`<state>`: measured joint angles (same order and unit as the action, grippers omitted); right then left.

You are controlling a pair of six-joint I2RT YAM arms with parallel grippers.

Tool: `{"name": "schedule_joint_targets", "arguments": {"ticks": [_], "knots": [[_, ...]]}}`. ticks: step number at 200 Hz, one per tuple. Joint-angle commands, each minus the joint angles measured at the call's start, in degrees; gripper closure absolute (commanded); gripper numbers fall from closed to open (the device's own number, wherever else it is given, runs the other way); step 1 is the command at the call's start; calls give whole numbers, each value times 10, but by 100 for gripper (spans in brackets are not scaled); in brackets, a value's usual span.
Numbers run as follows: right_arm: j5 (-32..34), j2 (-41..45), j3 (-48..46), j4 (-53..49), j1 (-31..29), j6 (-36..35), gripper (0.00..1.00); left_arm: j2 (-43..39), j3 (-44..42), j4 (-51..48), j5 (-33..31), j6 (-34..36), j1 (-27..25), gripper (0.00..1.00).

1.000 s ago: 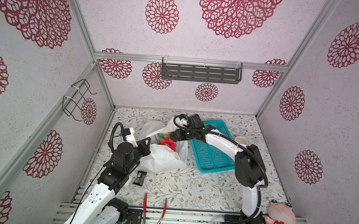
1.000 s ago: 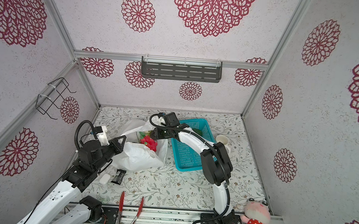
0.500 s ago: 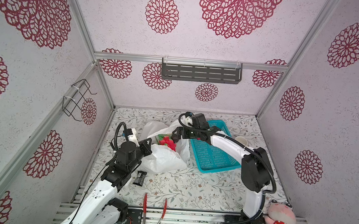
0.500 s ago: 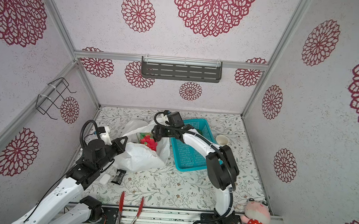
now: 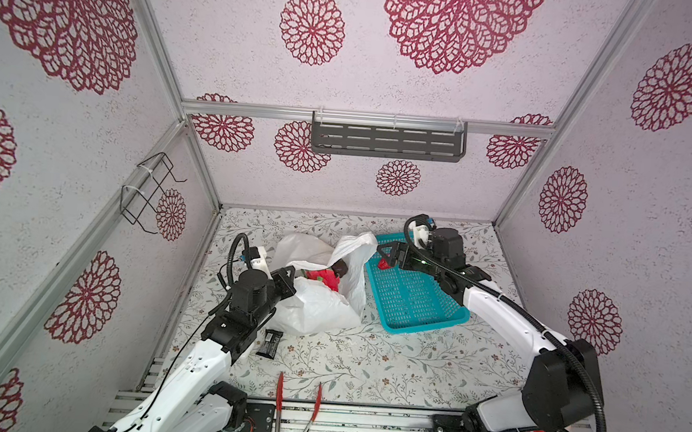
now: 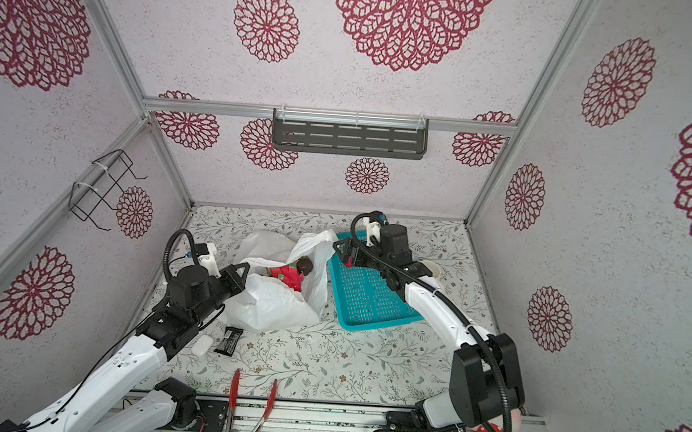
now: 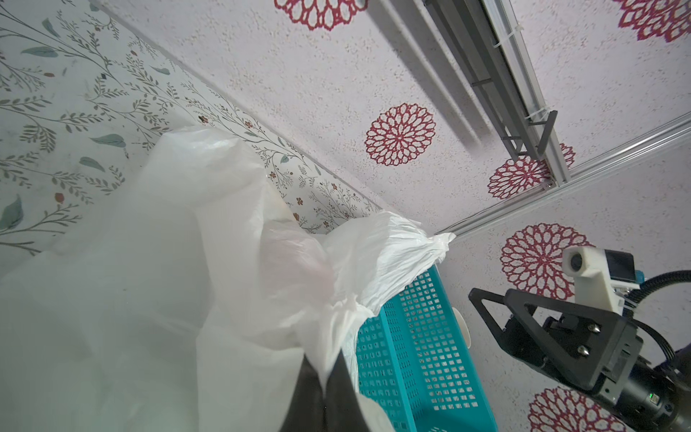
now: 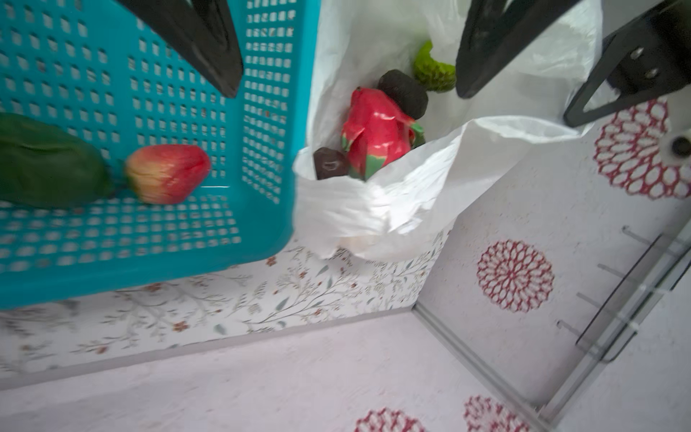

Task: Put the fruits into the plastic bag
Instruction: 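Open the right gripper in the bag and withdraw it over the basket, then lower the right gripper onto the dark green round fruit and grasp it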

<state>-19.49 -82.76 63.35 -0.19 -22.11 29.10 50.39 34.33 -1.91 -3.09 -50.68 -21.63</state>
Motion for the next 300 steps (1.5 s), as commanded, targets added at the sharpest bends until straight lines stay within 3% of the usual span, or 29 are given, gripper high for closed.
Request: {"name": "schedule_joint_targets", "arguments": {"ticks": [1, 19, 55, 87, 141, 240, 266, 287, 300], "knots": [[89, -1, 16, -17, 31, 35, 11, 1, 1, 19, -2, -5, -4, 100], [134, -57, 59, -90, 50, 47, 11, -2, 0, 19, -4, -6, -4, 100], [129, -190, 145, -147, 73, 68, 11, -12, -3, 15, -8, -8, -5, 100], [138, -275, 209, -182, 85, 136, 7, -32, -6, 1, -16, -8, -4, 100], [155, -322, 203, -143, 87, 248, 6, -70, -22, -17, -30, -8, -5, 100], [190, -374, 219, -140, 86, 303, 8, -61, -18, -19, -38, 9, -5, 100], [202, -377, 223, -146, 78, 294, 18, -56, -17, -17, -37, 12, -5, 100], [207, -371, 217, -141, 71, 288, 50, -52, -15, -16, -37, 12, -5, 100], [209, -362, 211, -132, 67, 279, 58, -51, -14, -16, -37, 13, -5, 100]]}}
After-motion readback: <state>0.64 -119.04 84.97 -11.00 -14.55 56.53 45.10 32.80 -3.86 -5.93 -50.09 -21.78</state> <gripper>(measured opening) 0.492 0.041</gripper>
